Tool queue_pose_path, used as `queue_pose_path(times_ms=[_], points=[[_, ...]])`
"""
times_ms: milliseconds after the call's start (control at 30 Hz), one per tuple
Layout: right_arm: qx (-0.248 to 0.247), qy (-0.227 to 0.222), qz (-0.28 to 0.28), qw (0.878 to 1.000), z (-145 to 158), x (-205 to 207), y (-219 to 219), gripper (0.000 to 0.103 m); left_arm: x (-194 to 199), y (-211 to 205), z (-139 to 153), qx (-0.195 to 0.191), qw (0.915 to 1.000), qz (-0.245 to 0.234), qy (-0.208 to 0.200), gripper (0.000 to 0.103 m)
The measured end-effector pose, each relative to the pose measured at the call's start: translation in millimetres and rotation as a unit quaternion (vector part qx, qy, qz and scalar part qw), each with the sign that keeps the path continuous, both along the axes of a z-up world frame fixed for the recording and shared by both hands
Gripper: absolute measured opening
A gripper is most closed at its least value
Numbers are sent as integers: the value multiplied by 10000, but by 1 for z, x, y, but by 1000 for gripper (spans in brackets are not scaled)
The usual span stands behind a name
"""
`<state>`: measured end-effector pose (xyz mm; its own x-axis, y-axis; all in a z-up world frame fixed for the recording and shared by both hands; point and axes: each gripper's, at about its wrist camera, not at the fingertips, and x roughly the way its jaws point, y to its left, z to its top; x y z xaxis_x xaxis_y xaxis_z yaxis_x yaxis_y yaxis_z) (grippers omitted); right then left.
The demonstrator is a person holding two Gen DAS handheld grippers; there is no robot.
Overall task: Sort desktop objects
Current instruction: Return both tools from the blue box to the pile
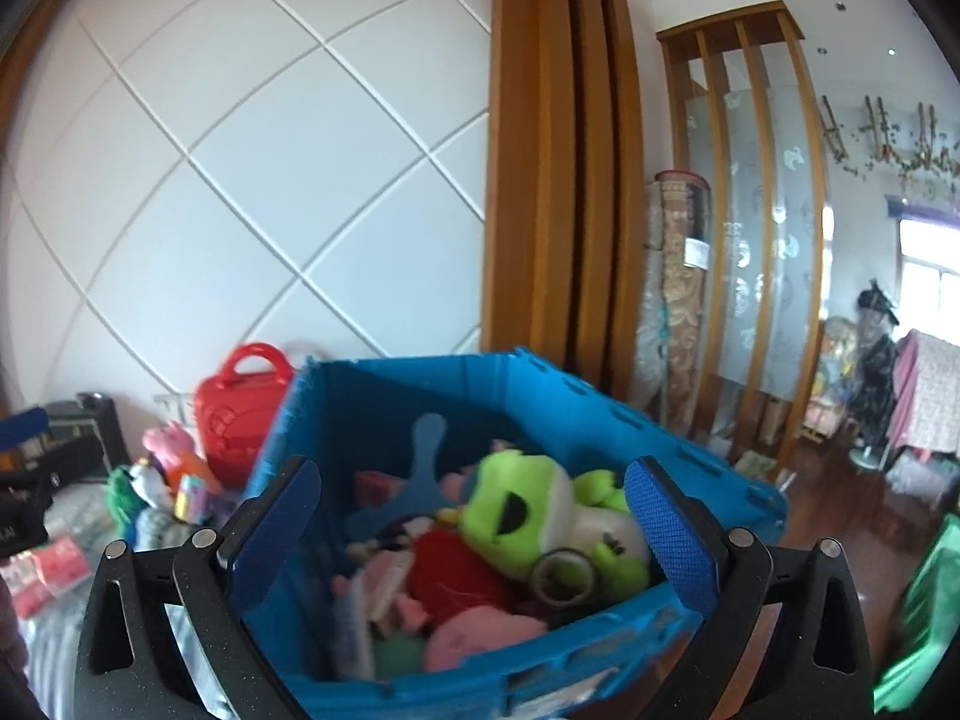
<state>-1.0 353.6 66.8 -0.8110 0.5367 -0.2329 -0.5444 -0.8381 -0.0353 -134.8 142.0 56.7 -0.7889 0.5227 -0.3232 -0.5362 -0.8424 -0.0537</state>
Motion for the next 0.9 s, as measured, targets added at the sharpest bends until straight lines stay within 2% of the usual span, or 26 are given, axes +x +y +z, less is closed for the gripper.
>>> queue_pose_path(times_ms=[167,367,533,667,900], points=[[146,-9,554,9984,3,-31,-47,103,-21,-65,-16,-51,9976,676,-156,89],[173,-153,1334,9908,-3,-79,-101,103,-45,-144,-36,-126,9876,1529,-344,89],[170,-384,1973,9794,-15,-123,-147,103,-62,-209,-58,-388,9736,2184,-541,89],[187,-655,2357,9694,-30,-164,-183,103,-78,-260,-80,-558,9592,2647,-817,89],[28,-1198,2438,9624,-68,-220,-212,103,-104,-328,-119,-713,9408,3004,-1395,89]])
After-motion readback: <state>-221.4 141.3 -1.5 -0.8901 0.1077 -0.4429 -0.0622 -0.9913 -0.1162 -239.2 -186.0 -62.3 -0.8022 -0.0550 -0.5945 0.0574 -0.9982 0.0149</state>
